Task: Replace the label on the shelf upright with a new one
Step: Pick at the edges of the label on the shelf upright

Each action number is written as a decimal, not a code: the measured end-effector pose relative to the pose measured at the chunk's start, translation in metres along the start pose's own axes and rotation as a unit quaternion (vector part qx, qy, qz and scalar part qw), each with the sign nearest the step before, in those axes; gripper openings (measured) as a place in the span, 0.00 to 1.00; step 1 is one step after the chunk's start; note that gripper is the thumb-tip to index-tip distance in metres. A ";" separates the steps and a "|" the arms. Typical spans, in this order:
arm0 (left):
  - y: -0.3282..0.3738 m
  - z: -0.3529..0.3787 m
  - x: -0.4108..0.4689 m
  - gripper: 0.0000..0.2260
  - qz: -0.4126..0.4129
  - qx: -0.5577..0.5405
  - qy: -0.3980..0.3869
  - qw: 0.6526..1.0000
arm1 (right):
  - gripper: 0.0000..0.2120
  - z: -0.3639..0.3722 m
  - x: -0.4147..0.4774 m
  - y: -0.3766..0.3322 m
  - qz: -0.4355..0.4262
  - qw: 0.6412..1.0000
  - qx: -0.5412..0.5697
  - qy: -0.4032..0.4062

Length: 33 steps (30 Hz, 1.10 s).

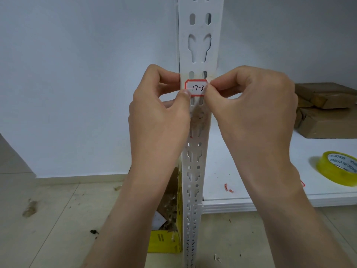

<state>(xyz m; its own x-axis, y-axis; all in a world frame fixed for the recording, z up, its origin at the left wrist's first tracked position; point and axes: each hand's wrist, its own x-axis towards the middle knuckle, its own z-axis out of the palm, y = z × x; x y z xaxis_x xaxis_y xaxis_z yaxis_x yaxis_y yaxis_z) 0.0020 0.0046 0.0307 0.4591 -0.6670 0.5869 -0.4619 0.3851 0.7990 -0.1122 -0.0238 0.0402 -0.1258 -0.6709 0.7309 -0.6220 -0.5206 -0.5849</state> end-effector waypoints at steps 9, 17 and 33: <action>0.000 0.000 -0.001 0.10 0.002 0.001 0.004 1.000 | 0.05 0.004 -0.001 -0.002 -0.001 1.000 -0.004 -0.014; 0.000 -0.002 0.001 0.10 0.001 0.003 -0.007 1.000 | 0.05 -0.007 0.002 0.009 -0.026 0.998 0.051 0.007; -0.001 -0.002 0.001 0.09 -0.002 0.001 -0.009 1.000 | 0.07 -0.002 0.003 0.018 -0.047 0.997 0.047 0.034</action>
<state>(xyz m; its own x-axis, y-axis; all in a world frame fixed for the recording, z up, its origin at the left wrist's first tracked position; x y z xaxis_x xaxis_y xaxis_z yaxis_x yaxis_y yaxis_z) 0.0049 0.0047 0.0311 0.4474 -0.6799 0.5810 -0.4609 0.3814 0.8013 -0.1252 -0.0340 0.0323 -0.1234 -0.5810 0.8045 -0.5579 -0.6298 -0.5404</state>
